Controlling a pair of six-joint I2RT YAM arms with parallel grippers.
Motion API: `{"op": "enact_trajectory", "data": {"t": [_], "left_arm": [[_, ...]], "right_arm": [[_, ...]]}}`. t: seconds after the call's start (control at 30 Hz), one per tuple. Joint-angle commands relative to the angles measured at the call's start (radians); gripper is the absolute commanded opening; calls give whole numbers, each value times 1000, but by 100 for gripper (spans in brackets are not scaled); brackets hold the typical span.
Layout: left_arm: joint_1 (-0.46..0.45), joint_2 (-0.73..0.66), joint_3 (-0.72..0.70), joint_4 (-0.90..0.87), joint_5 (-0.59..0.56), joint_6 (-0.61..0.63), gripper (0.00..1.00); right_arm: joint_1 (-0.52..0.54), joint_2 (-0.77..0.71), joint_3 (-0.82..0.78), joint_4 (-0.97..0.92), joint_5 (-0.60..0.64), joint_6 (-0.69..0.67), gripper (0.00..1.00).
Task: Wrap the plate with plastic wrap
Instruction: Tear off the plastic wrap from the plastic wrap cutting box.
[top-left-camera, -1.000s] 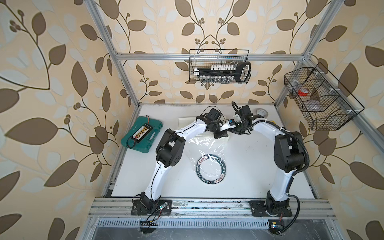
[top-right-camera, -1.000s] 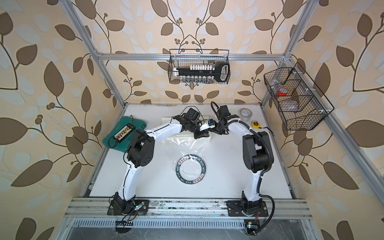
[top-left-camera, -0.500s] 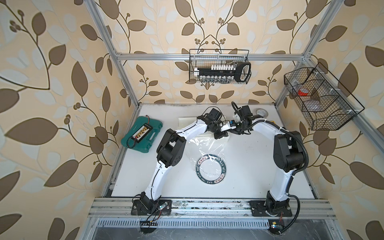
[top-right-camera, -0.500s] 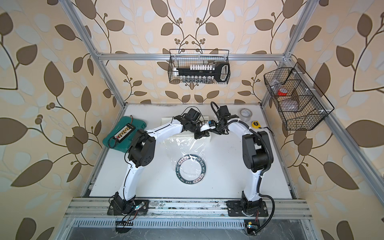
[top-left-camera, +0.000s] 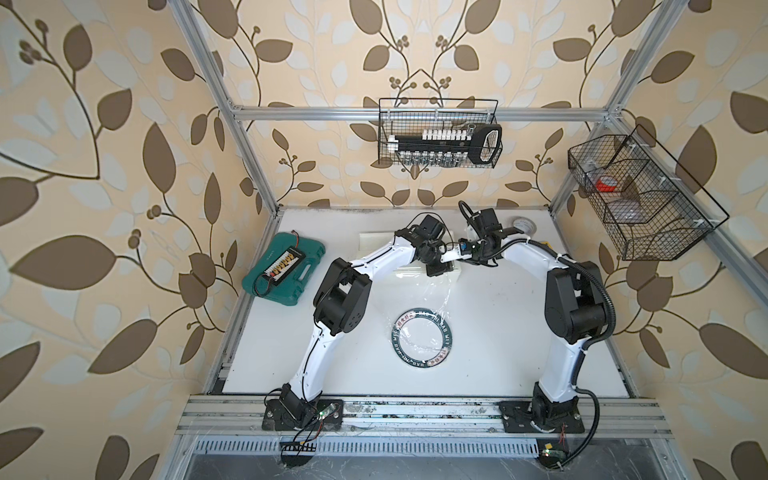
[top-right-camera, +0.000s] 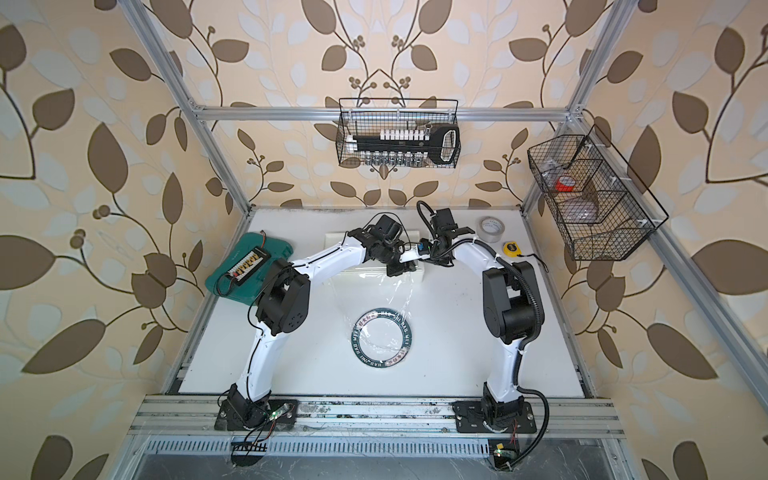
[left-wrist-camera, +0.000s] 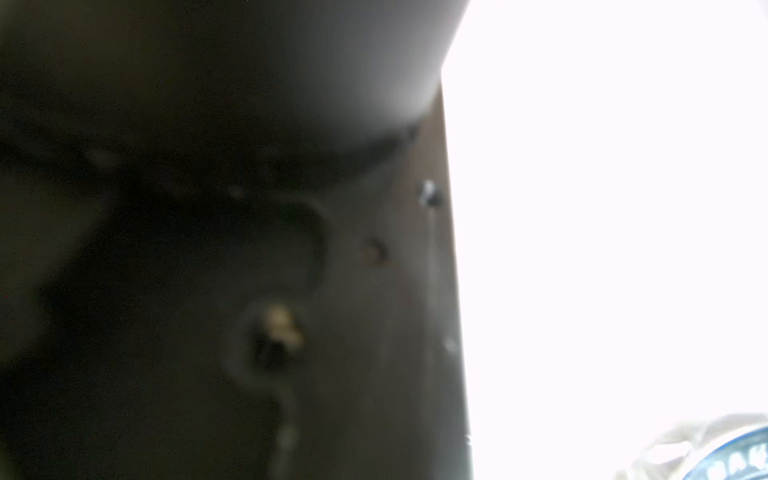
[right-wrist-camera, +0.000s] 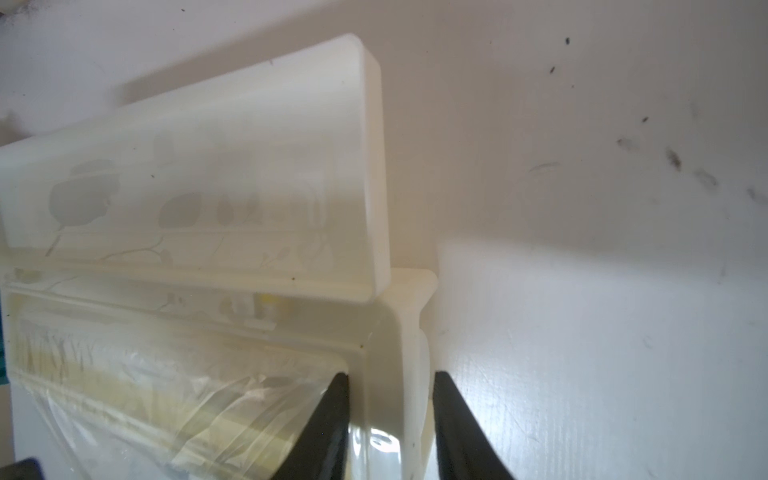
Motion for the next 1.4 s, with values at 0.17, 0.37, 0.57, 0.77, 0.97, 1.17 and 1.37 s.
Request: {"op": "enact_trajectory", "data": {"t": [0.17, 0.37, 0.57, 0.77, 0.97, 1.17, 1.37], "left_arm": [[6, -26, 44, -231, -200, 91, 0], [55, -62, 33, -264, -224, 84, 0], [91, -102, -28, -263, -229, 77, 0], [95, -107, -65, -221, -153, 17, 0], [72, -83, -83, -146, -25, -66, 0], [64, -80, -87, -135, -12, -76, 0], [62, -80, -88, -135, -4, -78, 0]], "right_arm": [[21, 94, 29, -168, 264, -50, 32], [25, 105, 35, -179, 337, -68, 29], [26, 105, 44, -185, 422, -96, 27], [59, 60, 75, -150, 253, -118, 36], [27, -31, 27, -88, -14, -26, 44], [32, -89, -67, -62, -62, 1, 46], [44, -111, -108, -53, -51, 5, 46]]}}
